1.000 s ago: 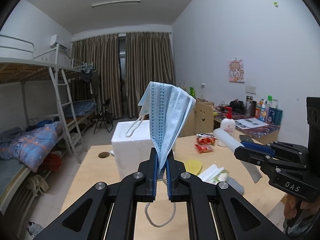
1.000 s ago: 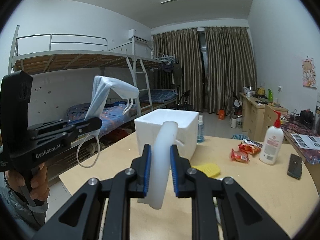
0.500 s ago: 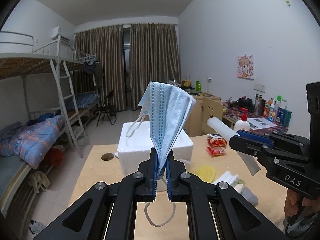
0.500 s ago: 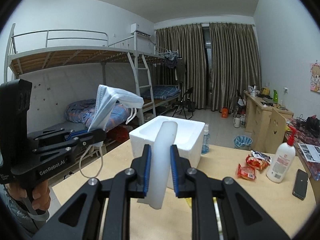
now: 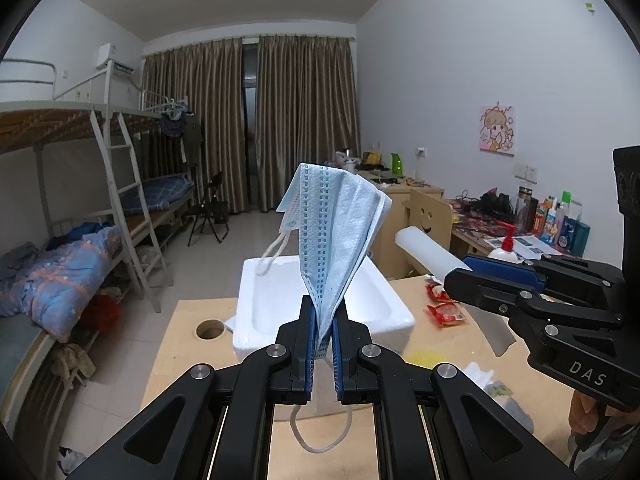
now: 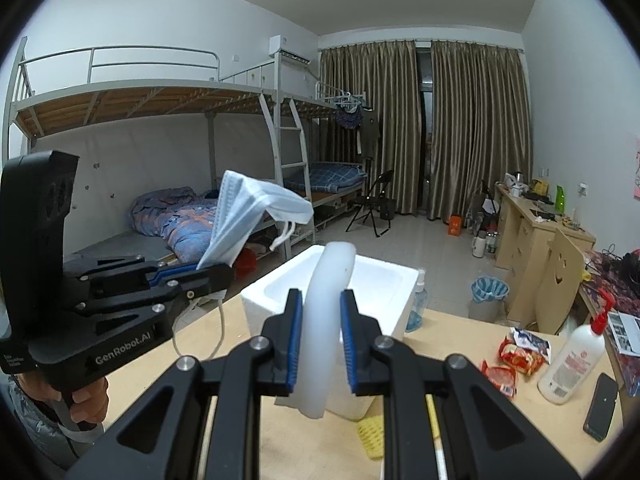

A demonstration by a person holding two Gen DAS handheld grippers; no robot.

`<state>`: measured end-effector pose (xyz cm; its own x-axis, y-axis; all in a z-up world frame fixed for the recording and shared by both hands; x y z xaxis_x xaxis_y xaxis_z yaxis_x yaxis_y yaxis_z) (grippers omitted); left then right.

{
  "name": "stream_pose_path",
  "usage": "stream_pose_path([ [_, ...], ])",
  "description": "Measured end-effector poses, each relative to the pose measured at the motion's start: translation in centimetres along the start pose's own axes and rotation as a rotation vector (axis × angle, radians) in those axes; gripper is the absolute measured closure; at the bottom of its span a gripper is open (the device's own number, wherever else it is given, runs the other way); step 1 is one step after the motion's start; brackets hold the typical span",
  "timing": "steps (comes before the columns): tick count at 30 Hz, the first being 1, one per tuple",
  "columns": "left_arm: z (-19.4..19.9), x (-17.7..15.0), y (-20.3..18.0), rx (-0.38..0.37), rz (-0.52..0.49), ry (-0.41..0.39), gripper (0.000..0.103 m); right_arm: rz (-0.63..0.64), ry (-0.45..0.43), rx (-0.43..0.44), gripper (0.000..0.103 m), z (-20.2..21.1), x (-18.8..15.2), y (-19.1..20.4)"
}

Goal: Organize soft objects
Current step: 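Lift and carry the mask and foam tube over the white foam box with both tools, then open the left tool to drop the mask into the box while the right tool releases the tube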

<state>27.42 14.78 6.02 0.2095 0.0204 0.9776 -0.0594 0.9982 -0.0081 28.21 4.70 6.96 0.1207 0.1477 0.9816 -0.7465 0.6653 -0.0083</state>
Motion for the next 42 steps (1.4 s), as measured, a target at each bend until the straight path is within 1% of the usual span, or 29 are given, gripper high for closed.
stream_pose_path([
  [6,-2.7,0.3,1.1,-0.002,0.002,0.025,0.095,0.007,0.028,0.004,0.081,-2.7,0.0,-0.5],
  [15,-7.0,-0.4,2.2,-0.007,0.015,0.071,0.095,-0.005,0.07,0.013,0.081,-6.3,-0.9,-1.6],
  [19,-8.6,-0.7,2.6,-0.017,0.012,0.088,0.095,-0.02,0.076,0.005,0.081,-6.9,-1.0,-2.3],
  [25,-10.6,-1.0,2.7,-0.035,-0.002,0.112,0.095,-0.019,0.086,0.002,0.081,-7.6,-1.2,-2.3],
  [30,-11.7,-1.4,2.8,-0.031,-0.016,0.118,0.095,-0.024,0.099,-0.001,0.081,-8.0,-1.4,-2.6],
  [35,-12.9,-1.8,3.3,-0.041,-0.004,0.13,0.094,-0.029,0.109,-0.006,0.081,-8.5,-1.2,-2.6],
  [37,-13.3,-1.8,3.4,-0.039,-0.009,0.131,0.091,-0.029,0.112,-0.006,0.081,-8.6,-1.2,-2.6],
  [38,-13.4,-1.8,3.4,-0.04,-0.012,0.134,0.086,-0.03,0.114,-0.007,0.081,-8.6,-1.3,-2.5],
  [39,-13.5,-1.9,3.4,-0.042,-0.015,0.139,0.076,-0.03,0.115,-0.008,0.081,-8.7,-1.2,-2.5],
  [40,-13.6,-1.9,3.5,-0.039,-0.016,0.141,0.07,-0.031,0.115,-0.009,0.081,-8.8,-1.1,-2.5],
  [42,-13.6,-1.8,3.7,-0.032,-0.012,0.139,0.037,-0.03,0.114,-0.008,0.081,-8.7,-1.0,-2.4],
])
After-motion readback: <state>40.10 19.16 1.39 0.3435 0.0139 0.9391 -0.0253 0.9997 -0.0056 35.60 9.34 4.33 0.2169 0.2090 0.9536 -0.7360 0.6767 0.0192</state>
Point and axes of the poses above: each gripper's, at about its wrist camera, not at the fingertips, and z roughly against the way its jaws point, y to its left, x to its top, the point moved 8 cm from there along -z, roughly the way its jaws point, and after that the axes turned 10 degrees about -y, right-handed, at the moved point
